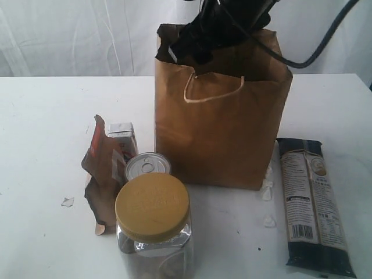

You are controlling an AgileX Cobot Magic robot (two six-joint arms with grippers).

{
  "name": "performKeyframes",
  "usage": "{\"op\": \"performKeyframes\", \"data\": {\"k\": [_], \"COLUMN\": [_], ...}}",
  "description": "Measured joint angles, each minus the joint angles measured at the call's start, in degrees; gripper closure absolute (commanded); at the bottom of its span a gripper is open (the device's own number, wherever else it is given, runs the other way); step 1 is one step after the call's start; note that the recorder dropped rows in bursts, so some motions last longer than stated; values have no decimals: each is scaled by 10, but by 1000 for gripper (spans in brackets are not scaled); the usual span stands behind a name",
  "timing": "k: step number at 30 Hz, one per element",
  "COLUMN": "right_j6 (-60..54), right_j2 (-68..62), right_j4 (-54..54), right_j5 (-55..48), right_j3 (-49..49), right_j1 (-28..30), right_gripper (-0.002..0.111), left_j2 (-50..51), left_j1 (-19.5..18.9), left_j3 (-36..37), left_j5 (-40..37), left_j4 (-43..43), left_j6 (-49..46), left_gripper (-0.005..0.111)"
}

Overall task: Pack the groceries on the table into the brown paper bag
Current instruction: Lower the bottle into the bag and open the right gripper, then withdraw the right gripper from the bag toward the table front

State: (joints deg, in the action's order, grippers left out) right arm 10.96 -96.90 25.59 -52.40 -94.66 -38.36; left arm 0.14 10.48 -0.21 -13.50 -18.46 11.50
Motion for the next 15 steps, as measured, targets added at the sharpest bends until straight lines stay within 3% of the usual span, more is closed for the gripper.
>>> {"op": "performKeyframes", "data": {"k": [10, 15], "right_j6": [0, 0], "right_j2": [44, 76], "right_j4": [-4, -4], "right_j5": [-32, -89], "right_j3": [0, 0], "right_j1": [-5, -5], "right_gripper": [45, 66], "left_j2": [0, 0], "left_j1": [0, 0], "left_j3": [0, 0], "left_j5": [0, 0], "left_j4": [0, 0], "left_j6": [0, 0], "left_gripper": [107, 107]}}
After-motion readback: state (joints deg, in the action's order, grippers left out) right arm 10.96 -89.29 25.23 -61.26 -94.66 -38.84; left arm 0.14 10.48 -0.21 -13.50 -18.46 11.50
